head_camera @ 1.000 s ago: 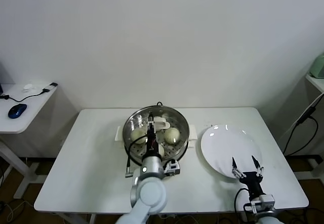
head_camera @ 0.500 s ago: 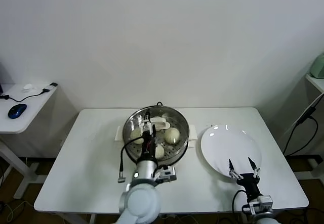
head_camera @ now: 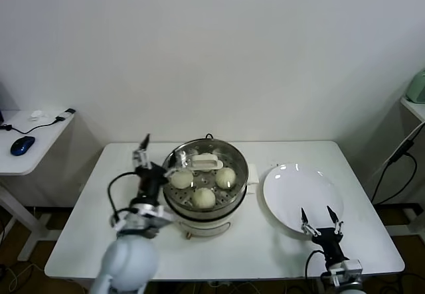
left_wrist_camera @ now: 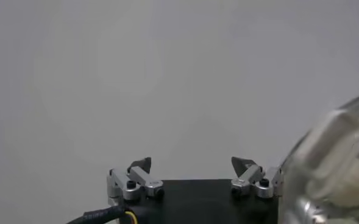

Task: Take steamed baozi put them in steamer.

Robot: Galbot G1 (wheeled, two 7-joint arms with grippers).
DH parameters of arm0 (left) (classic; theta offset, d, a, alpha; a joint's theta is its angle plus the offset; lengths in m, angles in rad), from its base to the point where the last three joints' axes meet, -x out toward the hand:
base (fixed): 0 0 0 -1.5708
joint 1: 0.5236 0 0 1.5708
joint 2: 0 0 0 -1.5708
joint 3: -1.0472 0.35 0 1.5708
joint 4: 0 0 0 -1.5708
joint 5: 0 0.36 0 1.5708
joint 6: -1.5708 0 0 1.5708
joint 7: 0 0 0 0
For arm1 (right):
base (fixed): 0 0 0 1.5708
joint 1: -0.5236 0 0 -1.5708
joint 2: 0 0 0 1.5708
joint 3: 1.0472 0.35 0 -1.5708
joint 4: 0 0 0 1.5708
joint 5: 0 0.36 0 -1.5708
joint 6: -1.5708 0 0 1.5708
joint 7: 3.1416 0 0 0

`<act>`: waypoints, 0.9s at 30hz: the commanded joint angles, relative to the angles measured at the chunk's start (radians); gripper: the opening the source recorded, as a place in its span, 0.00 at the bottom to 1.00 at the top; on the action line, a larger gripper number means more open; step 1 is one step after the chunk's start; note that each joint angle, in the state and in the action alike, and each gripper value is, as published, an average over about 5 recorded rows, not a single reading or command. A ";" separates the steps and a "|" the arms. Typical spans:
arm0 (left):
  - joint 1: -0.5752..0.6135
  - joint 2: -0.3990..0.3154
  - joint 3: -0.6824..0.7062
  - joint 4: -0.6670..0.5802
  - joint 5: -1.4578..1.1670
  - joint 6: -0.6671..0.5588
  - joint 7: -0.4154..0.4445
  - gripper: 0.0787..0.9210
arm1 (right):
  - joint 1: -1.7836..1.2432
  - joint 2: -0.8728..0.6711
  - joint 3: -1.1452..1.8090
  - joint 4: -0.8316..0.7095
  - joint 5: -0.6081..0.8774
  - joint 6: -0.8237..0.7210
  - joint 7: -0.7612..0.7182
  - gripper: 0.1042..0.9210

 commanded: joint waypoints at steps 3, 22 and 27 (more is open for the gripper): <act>0.054 0.036 -0.375 -0.026 -0.700 -0.173 -0.087 0.88 | 0.025 -0.004 -0.005 0.009 0.018 0.009 -0.002 0.88; 0.219 0.117 -0.342 0.452 -1.104 -0.479 0.051 0.88 | 0.036 -0.007 -0.012 0.001 0.039 -0.001 -0.015 0.88; 0.225 0.105 -0.328 0.443 -1.096 -0.481 0.054 0.88 | 0.030 -0.005 -0.010 0.002 0.040 0.000 -0.016 0.88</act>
